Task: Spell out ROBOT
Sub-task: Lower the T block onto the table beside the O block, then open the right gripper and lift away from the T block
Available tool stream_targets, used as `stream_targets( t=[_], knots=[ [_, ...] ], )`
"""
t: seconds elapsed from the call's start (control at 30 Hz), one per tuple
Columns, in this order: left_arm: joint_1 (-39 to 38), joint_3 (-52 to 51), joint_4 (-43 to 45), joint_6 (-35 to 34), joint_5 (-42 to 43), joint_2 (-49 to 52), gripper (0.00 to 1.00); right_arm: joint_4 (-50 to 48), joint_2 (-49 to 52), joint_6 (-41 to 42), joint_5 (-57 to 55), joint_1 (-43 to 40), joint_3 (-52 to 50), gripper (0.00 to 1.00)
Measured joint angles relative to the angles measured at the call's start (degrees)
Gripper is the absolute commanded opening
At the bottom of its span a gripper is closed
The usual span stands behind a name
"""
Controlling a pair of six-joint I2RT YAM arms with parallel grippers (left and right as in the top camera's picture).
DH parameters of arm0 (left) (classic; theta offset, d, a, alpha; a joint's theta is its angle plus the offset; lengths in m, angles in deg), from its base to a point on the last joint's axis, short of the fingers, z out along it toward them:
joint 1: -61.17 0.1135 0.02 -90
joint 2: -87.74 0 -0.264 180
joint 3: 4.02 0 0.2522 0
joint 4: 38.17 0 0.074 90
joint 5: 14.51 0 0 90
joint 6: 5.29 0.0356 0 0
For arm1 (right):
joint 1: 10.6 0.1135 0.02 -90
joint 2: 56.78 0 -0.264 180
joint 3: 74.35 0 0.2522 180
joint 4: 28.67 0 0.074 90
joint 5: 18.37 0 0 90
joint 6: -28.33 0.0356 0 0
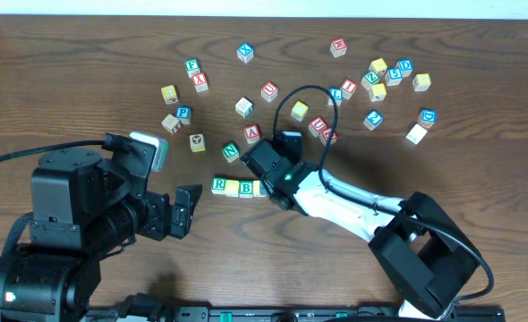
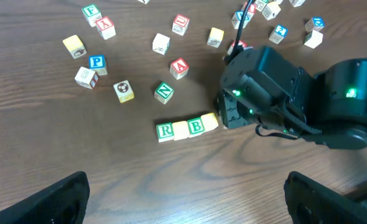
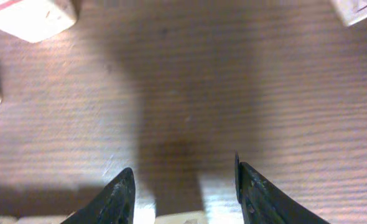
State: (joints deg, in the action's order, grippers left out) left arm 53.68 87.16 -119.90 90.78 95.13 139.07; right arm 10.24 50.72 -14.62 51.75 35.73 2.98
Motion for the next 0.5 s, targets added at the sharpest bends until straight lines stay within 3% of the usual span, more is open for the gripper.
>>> stream_targets(
  t=[0.37,0.5],
  knots=[
    [0.00,0.00,0.00,0.00,-0.02,0.00,0.98,2.34,0.02,-1.62,-0.92,-5.35,0.00,0.43],
    [0.00,0.00,0.00,0.00,-0.02,0.00,0.98,6.27,0.04,-2.08,0.11,-6.45,-0.02,0.30]
  ],
)
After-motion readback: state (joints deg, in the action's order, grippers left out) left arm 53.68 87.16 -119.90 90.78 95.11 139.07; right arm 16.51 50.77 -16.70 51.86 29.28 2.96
